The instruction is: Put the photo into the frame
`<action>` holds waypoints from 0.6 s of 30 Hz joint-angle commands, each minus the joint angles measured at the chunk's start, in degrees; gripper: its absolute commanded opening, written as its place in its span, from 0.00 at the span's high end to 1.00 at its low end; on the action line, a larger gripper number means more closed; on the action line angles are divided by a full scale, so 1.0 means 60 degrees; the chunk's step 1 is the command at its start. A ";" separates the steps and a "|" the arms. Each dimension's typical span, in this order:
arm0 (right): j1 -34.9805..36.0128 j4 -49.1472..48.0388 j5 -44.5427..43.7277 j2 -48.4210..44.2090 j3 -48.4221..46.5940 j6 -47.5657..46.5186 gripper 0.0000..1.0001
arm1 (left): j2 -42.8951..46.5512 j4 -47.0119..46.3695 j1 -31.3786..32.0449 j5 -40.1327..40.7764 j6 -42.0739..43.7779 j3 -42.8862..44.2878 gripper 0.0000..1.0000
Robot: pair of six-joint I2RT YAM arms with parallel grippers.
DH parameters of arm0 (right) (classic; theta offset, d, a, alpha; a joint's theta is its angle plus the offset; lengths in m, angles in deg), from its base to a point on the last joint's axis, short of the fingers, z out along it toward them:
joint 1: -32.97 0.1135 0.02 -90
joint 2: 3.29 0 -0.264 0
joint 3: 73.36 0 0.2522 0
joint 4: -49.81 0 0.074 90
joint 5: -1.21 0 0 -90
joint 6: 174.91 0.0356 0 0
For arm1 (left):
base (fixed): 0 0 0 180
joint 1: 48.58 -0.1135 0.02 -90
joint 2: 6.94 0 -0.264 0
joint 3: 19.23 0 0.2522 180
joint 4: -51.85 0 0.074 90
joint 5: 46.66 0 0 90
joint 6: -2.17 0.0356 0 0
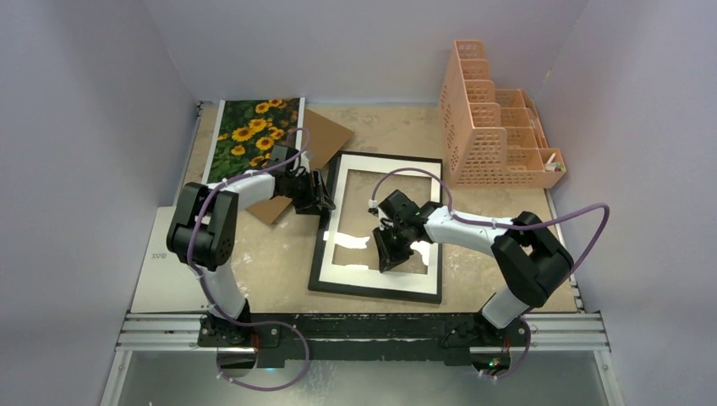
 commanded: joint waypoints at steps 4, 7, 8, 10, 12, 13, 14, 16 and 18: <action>0.0084 0.0324 0.0360 -0.0479 0.0013 -0.0889 0.75 | 0.0001 -0.0333 0.0111 -0.0155 -0.0083 -0.0025 0.46; 0.0077 0.0239 -0.0840 -0.0720 -0.0173 -0.0443 0.72 | 0.0044 -0.0327 0.0111 -0.0064 -0.0083 -0.0019 0.46; 0.0082 0.0286 -0.1193 -0.0794 -0.0244 -0.0095 0.69 | 0.0039 -0.0323 0.0111 -0.0051 -0.0083 -0.0024 0.46; 0.0084 0.0349 -0.2100 -0.0957 -0.0363 0.0599 0.66 | 0.0071 -0.0325 0.0111 -0.0027 -0.0083 -0.0025 0.46; 0.0076 0.0198 -0.2668 -0.1119 -0.0503 0.1082 0.62 | 0.0125 -0.0326 0.0111 -0.0029 -0.0048 -0.0039 0.45; 0.0067 -0.0025 -0.2879 -0.1185 -0.0573 0.1231 0.61 | 0.0139 -0.0334 0.0111 -0.0026 -0.0038 -0.0050 0.45; 0.0064 -0.0110 -0.3122 -0.1207 -0.0668 0.1371 0.60 | 0.0157 -0.0333 0.0111 -0.0021 -0.0015 -0.0054 0.45; 0.0025 -0.0263 -0.3639 -0.1112 -0.0910 0.1658 0.56 | 0.0185 -0.0346 0.0111 -0.0030 0.0010 -0.0079 0.44; -0.0156 -0.0471 -0.3890 -0.0855 -0.1238 0.1814 0.53 | 0.0186 -0.0348 0.0111 -0.0026 0.0038 -0.0090 0.44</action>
